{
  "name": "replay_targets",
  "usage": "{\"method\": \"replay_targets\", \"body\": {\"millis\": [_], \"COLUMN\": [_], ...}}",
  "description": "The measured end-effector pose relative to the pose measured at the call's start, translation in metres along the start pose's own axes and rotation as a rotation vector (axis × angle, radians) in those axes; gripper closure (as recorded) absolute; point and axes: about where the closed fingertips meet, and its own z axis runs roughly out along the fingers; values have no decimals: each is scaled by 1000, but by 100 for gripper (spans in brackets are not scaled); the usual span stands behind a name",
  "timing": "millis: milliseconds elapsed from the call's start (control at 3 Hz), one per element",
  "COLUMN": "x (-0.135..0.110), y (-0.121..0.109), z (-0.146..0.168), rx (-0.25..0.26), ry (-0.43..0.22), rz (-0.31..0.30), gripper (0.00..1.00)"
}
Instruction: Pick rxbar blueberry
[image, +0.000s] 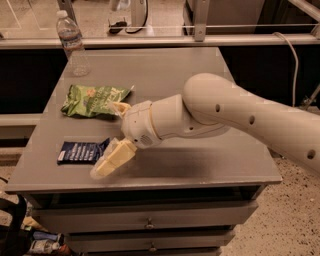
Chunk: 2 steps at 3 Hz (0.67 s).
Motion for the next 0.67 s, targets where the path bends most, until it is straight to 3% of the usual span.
{"method": "replay_targets", "body": {"millis": [667], "x": [8], "y": [18], "z": [40], "rx": [-57], "ry": [-5], "rz": [41], "gripper": [0]}}
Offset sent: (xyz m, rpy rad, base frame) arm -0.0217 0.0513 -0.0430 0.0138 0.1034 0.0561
